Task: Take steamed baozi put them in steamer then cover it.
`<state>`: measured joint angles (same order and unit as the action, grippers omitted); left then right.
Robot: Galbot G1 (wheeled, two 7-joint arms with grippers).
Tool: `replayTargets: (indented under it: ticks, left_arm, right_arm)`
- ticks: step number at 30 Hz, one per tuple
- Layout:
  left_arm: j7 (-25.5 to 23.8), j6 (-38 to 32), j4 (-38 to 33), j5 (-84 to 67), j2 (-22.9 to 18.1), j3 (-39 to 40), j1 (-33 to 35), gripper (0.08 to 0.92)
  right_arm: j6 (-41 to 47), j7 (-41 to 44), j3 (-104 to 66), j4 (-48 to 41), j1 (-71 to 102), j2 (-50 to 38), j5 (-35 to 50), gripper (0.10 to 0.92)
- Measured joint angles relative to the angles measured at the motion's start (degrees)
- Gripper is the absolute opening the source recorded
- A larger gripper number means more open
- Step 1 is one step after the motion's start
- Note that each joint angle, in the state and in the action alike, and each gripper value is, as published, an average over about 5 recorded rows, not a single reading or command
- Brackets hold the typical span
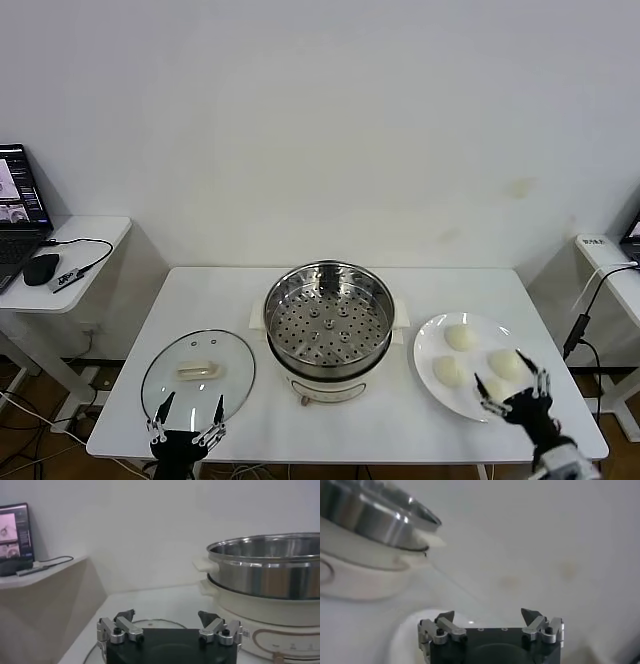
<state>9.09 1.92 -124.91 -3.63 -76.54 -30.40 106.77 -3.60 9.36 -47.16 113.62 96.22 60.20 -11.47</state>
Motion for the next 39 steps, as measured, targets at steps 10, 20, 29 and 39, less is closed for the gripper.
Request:
replayTargets:
  ticks: [10, 20, 29, 39]
  left_arm:
    - [0.02, 0.60, -0.35, 1.72, 0.60, -0.44, -0.58, 0.823]
    - [-0.01, 1.13, -0.23, 2.79, 0.50, -0.08, -1.44, 0.823]
    - [0.52, 1.09, -0.13, 2.99, 0.19, -0.51, -2.12, 0.823]
    - [1.10, 1.10, -0.58, 2.84, -0.36, -0.67, -2.98, 0.823]
  right_arm:
    - [5.06, 11.66, 0.95, -5.10, -9.98, -13.73, -8.67, 0.823]
    - [9.02, 26.41, 12.83, -12.94, -24.54, -28.31, -7.11, 0.823]
    - [9.72, 38.29, 38.49, -22.37, -50.28, -32.95, -2.54, 0.823]
    - [8.69, 46.10, 62.10, -33.89, -72.15, -30.37, -2.16, 0.823]
